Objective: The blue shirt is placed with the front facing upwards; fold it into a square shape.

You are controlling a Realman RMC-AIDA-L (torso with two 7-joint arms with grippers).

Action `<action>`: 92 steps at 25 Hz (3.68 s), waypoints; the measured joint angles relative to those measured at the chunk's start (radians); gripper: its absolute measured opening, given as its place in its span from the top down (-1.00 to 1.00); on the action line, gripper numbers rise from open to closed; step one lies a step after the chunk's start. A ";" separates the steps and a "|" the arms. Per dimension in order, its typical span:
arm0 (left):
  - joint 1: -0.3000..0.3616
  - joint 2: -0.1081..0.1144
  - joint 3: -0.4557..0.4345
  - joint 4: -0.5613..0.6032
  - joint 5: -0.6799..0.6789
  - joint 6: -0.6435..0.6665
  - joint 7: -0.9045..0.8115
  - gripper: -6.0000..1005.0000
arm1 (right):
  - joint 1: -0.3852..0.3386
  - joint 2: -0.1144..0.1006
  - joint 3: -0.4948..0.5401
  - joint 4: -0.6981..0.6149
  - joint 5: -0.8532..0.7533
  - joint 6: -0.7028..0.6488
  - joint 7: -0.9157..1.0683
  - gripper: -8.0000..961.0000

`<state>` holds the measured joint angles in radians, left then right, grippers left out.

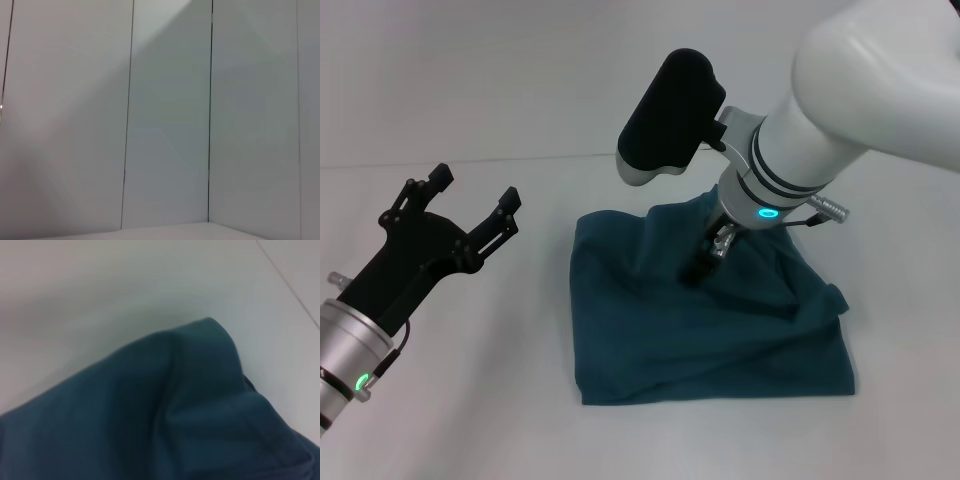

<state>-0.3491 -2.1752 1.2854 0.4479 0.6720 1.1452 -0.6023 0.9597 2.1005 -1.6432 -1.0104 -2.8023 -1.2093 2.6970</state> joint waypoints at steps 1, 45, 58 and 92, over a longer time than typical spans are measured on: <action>-0.001 0.000 0.000 0.000 0.000 0.000 0.000 -0.83 | -0.002 0.001 -0.014 0.000 -0.006 0.002 0.011 -0.66; -0.012 0.000 0.018 -0.011 0.000 0.021 -0.001 -0.83 | -0.155 -0.002 -0.095 -0.201 -0.123 0.033 0.188 -0.66; -0.012 0.000 0.022 -0.011 0.000 0.021 -0.001 -0.83 | -0.133 0.006 -0.186 -0.107 -0.118 0.080 0.197 -0.66; -0.013 0.000 0.037 -0.012 0.000 0.032 -0.001 -0.83 | -0.078 -0.028 -0.197 0.080 -0.132 0.241 0.239 -0.65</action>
<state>-0.3625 -2.1752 1.3222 0.4356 0.6718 1.1776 -0.6030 0.8822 2.0722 -1.8400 -0.9299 -2.9346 -0.9685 2.9360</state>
